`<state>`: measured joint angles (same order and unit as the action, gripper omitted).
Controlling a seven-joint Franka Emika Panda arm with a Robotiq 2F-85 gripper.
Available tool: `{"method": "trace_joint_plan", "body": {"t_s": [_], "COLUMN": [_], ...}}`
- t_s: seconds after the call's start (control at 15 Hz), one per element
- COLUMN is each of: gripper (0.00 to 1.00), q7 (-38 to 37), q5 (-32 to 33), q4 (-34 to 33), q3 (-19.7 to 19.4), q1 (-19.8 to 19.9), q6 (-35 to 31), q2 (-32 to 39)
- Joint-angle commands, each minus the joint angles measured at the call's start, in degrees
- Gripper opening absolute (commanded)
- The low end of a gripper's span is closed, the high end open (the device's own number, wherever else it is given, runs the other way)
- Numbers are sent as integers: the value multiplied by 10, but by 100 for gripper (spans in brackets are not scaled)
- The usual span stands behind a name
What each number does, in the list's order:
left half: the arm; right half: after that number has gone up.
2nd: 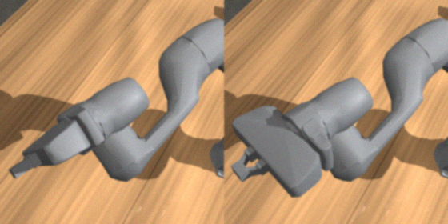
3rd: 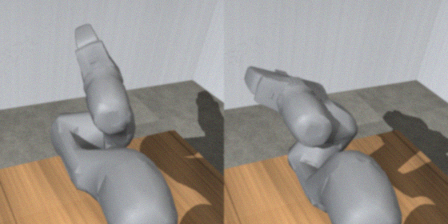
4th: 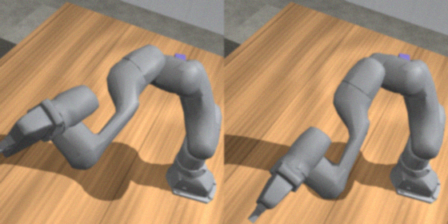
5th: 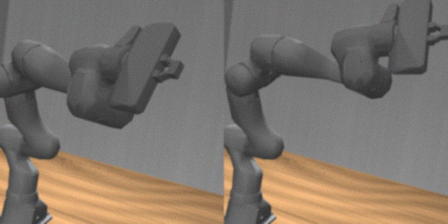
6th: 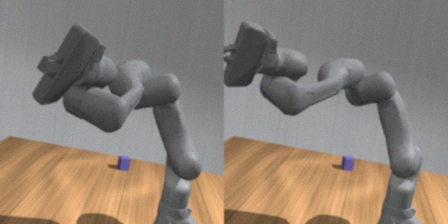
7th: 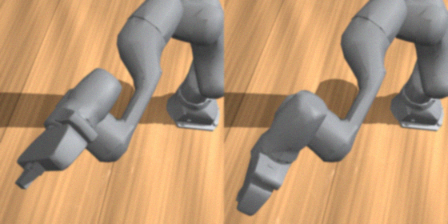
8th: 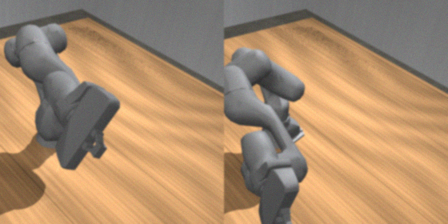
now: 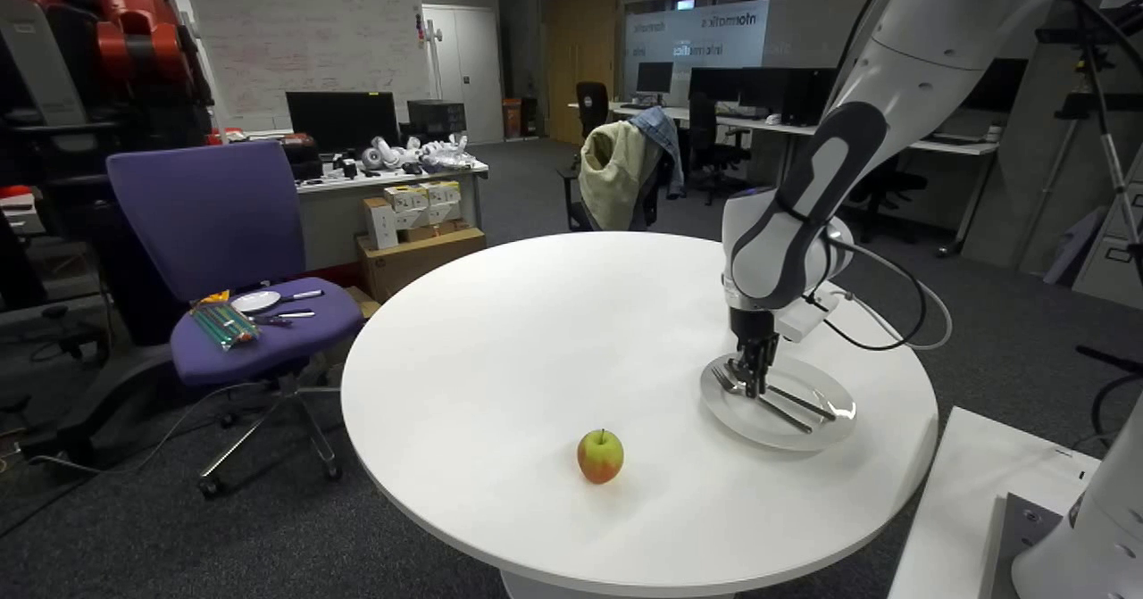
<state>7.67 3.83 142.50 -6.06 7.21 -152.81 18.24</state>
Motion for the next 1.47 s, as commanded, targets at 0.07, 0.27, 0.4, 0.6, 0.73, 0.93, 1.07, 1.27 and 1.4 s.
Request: {"method": "trace_joint_plan", "body": {"t_s": [0.07,0.27,0.4,0.6,0.73,0.93,1.07,1.27,1.4], "gripper": [8,2,3,20,34,56,71,93,100], "q7": [-3,-5,-2,-2,-4,-9,-9,-6,8], "q5": [22,36,47,61,72,92,98,99,81], "q4": [24,43,58,85,106,134,152,171,179], "q3": [-7,-9,-8,-8,-9,-10,-9,-4,-5], "q1": [-7,-11,-12,-12,-10,-7,-3,0,-3], "q6": [-10,-14,-11,-4,-2,2,6,14,21], "q2": [-37,-63,-87,-129,-164,-216,-250,-296,-319]}}
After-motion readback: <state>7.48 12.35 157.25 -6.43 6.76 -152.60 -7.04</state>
